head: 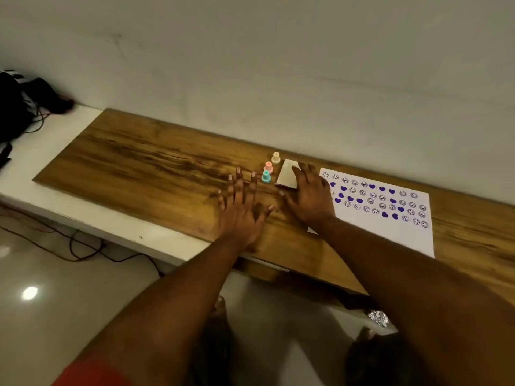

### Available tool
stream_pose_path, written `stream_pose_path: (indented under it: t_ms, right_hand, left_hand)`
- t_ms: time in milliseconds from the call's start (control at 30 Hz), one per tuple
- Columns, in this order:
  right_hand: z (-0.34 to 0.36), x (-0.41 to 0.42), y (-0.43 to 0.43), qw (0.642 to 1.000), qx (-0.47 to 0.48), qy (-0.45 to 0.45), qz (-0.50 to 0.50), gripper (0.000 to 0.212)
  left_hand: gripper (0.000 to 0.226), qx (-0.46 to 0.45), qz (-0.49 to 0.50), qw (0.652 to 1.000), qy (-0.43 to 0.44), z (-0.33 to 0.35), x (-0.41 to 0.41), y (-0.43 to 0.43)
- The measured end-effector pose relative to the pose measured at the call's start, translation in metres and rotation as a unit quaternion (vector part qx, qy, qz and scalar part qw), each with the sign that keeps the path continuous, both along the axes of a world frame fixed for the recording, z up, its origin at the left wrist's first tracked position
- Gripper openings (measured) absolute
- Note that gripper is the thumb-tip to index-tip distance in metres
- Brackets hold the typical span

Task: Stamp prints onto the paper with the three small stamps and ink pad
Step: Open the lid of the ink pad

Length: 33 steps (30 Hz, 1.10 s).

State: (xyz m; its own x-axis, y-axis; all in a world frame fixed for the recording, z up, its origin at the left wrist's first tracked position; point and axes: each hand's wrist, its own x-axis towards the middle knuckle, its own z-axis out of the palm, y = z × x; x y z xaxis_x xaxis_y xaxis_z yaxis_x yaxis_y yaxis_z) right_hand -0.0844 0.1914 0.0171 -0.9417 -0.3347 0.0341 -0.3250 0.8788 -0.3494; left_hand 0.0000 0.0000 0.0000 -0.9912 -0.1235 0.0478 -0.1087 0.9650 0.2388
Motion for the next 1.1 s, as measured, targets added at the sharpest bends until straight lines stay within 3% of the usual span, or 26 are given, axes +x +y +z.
stream_pose_path:
  t_ms: [167,367,533,967,1100]
  right_hand:
    - [0.000,-0.035,0.009,0.996,0.074,-0.043,0.028,0.056]
    - [-0.002,-0.025,0.011,0.995,0.081,-0.044,0.043,0.049]
    - [-0.001,0.001,0.010,0.994,0.076,-0.049,0.062,0.049]
    - [-0.002,0.084,0.007,0.982,0.151,-0.037,0.111,0.065]
    - [-0.003,0.090,0.013,0.981,0.157,-0.030,0.112,0.069]
  left_hand:
    - [0.095,0.008,0.047,0.999,0.004,-0.021,0.000,-0.003]
    - [0.098,-0.009,0.043,0.999,-0.010,-0.023,-0.002,-0.004]
    - [0.101,-0.013,0.024,0.999,-0.028,-0.015,0.010,0.004]
    - [0.084,0.139,0.024,0.990,-0.017,-0.008,0.041,0.011]
    - [0.084,0.124,0.030,0.991,-0.042,-0.007,0.036,0.011]
